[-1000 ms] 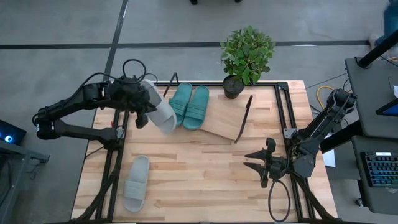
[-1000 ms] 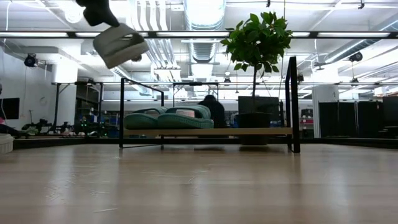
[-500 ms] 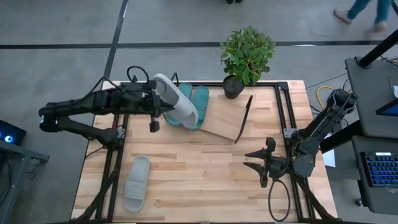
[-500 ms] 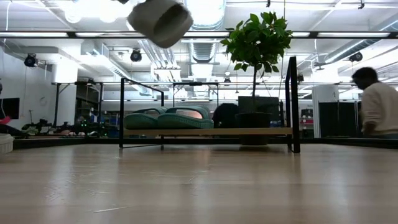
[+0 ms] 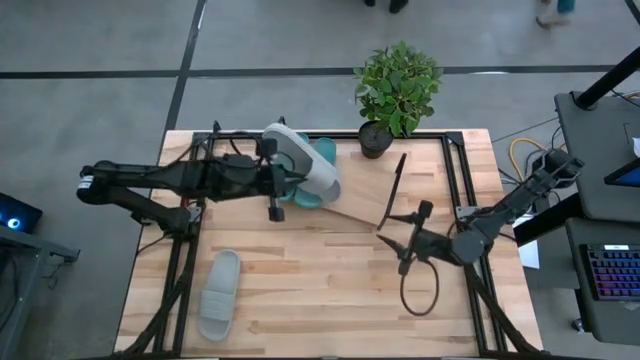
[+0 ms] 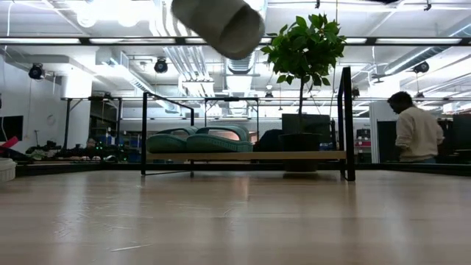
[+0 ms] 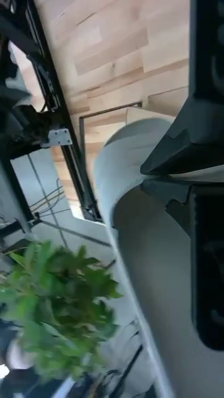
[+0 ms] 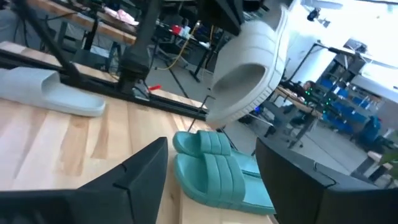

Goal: Pick and place slides into the shelf
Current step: Put the top gray slipper on the shelf

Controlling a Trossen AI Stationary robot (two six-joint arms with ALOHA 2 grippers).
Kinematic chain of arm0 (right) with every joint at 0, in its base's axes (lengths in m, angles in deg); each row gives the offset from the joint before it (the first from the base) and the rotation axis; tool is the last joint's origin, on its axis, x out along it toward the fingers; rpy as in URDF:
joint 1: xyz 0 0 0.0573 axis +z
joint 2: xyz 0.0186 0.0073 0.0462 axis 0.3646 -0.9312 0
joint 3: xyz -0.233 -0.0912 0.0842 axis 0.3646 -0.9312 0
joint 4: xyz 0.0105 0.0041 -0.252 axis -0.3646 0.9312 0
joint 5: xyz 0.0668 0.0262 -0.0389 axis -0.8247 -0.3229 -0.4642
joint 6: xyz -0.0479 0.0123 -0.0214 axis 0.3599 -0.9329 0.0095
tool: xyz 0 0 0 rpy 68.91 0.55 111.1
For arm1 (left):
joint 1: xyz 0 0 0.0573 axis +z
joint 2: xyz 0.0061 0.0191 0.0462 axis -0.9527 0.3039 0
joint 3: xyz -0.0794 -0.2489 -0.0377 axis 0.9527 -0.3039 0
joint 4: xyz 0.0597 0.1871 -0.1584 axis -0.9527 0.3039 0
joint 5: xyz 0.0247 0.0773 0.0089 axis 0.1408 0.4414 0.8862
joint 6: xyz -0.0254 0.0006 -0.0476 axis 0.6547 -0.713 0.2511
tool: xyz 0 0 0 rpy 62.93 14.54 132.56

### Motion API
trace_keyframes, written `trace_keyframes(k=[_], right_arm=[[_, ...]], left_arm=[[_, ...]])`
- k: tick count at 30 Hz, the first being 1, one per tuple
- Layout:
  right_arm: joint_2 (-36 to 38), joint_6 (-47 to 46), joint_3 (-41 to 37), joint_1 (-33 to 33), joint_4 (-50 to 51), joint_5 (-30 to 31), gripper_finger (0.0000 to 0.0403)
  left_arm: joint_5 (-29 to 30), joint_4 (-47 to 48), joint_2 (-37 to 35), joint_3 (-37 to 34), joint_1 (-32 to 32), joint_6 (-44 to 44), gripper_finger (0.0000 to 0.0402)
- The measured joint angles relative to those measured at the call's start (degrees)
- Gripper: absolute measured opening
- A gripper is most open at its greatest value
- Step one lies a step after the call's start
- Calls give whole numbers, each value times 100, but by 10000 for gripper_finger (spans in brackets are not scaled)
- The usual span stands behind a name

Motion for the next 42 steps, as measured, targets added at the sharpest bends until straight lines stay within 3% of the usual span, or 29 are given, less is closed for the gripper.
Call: trace_keyframes(k=[6, 9, 12, 16, 23, 31, 42], right_arm=[[0, -280, 0, -721, -12, -1228, 236], [0, -319, -1, -993, -69, -1371, 231], [0, -310, -112, -1218, -315, -1570, 227], [0, -130, -388, -1416, -1183, -2408, 226], [0, 75, -599, -1526, -1670, -2473, 226], [-20, -103, -642, -1809, -1605, -2468, 228], [-20, -271, -721, -2006, -1604, -2464, 291]], left_arm=[[71, -539, 290, -2, -273, -225, 0], [130, -710, 409, -4, -432, -335, 0], [451, -881, 527, -9, -609, -480, 0], [933, -1166, 727, -9, -809, -792, 0], [1605, -1635, 1089, -22, -997, -1179, 0], [1884, -2022, 1452, -28, -1094, -1531, 0], [1957, -2060, 1393, -28, -1207, -1591, 0]])
